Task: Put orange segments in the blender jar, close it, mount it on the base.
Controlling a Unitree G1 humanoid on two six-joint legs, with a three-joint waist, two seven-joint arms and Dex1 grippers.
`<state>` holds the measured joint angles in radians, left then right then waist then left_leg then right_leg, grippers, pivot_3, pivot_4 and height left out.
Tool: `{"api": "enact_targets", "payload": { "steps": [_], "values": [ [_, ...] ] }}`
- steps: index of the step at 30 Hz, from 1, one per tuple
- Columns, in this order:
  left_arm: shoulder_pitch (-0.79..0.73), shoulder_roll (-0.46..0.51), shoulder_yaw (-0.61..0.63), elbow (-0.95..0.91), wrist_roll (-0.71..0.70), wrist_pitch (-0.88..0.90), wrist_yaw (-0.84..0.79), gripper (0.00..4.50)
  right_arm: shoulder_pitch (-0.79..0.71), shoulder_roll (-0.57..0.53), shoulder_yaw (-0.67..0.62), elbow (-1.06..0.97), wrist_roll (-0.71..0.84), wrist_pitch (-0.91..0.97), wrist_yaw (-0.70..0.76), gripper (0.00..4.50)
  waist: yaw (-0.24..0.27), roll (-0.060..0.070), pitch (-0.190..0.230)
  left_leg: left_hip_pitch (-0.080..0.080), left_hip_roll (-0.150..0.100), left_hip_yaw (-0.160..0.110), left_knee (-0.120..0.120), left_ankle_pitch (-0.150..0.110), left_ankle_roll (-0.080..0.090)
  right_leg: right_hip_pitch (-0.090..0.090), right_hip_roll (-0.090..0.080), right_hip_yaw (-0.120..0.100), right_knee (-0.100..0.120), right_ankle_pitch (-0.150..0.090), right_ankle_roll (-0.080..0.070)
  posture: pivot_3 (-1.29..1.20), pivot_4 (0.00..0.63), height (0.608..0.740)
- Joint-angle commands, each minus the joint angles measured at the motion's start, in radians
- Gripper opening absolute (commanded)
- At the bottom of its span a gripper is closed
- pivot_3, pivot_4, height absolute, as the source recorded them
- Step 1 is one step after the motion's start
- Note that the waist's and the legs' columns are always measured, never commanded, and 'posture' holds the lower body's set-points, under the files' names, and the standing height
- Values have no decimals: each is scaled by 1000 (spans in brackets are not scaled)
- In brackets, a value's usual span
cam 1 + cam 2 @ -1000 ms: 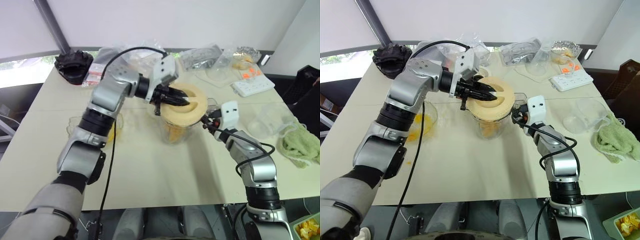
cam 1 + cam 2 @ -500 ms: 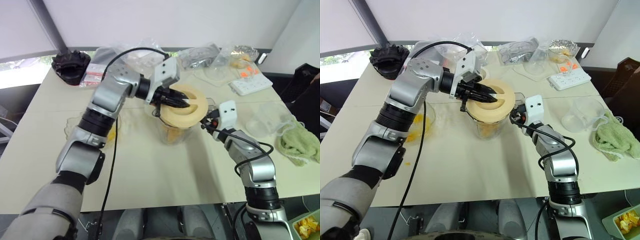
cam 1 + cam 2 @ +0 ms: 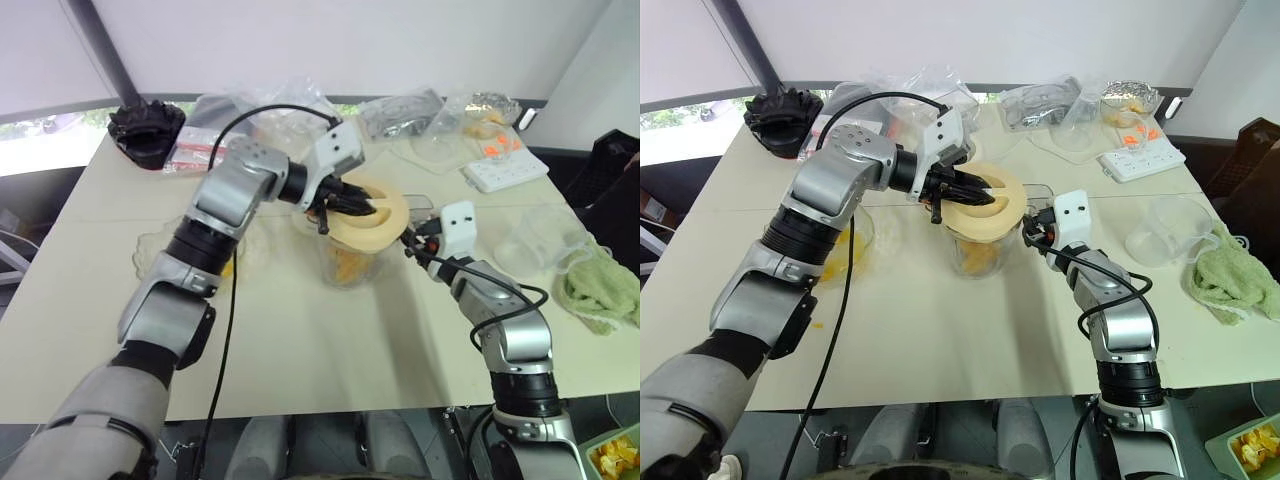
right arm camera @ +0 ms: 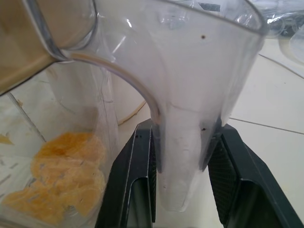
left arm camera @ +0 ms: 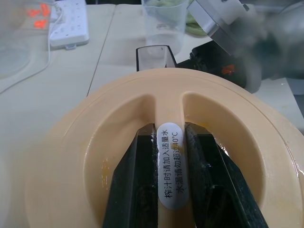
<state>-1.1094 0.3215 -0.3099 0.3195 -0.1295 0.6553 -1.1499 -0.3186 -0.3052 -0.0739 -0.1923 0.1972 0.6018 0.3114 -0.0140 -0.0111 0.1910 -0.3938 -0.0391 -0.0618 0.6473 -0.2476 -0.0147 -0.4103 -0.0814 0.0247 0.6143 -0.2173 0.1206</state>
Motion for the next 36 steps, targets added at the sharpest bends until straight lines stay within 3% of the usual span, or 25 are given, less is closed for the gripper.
{"api": "enact_targets", "payload": {
  "steps": [1, 13, 18, 23, 30, 31, 36],
  "values": [
    [19, 1, -8, 10, 59, 120, 134, 273, -15, -10, 13, -36, 7, -22, 22, 906, 1, 0, 0, 0, 0, 0, 0, 0, 0, 0, 0, 0, 0, 0, 0, 0, 150, 740],
    [45, -49, 50, -62, 80, 382, 401, 273, -28, 0, 26, -4, -30, -98, 6, 906, 6, 0, 0, 2, 0, 0, 1, 0, 0, 3, -1, 0, 0, 0, 0, 0, 150, 740],
    [42, -44, 73, -81, 61, 361, 407, 273, -30, -2, 27, 4, -34, -106, 10, 906, 6, 0, 0, 2, 0, 0, 1, 0, 0, 3, -1, 0, 0, 0, 0, 0, 150, 740],
    [66, -24, 97, -121, 42, 204, 381, 273, -32, -5, 28, 9, -35, -108, 14, 906, 5, 0, 0, 2, 0, -1, 1, 0, 0, 3, -1, 0, 0, 0, 0, 0, 150, 740],
    [83, -33, 200, -188, -60, 94, 381, 3724, -34, -15, 39, 23, -38, -121, 23, 906, 0, 0, 0, 1, 0, -2, 1, 0, -1, 1, -1, 0, 0, 0, 0, 0, 150, 740],
    [82, -36, 217, -192, -78, 86, 381, 4375, -35, -16, 39, 24, -38, -121, 24, 906, 0, 0, 0, 1, 0, -1, 0, 0, -1, 1, -1, 0, 0, 0, 0, 0, 150, 740],
    [65, -65, 328, -214, -188, 57, 388, 4453, -31, -17, 45, 34, -41, -127, 31, 906, -3, 0, 1, 1, 0, 0, -1, 0, -1, -1, 0, 0, 0, 0, 0, 0, 150, 740]
  ]
}}
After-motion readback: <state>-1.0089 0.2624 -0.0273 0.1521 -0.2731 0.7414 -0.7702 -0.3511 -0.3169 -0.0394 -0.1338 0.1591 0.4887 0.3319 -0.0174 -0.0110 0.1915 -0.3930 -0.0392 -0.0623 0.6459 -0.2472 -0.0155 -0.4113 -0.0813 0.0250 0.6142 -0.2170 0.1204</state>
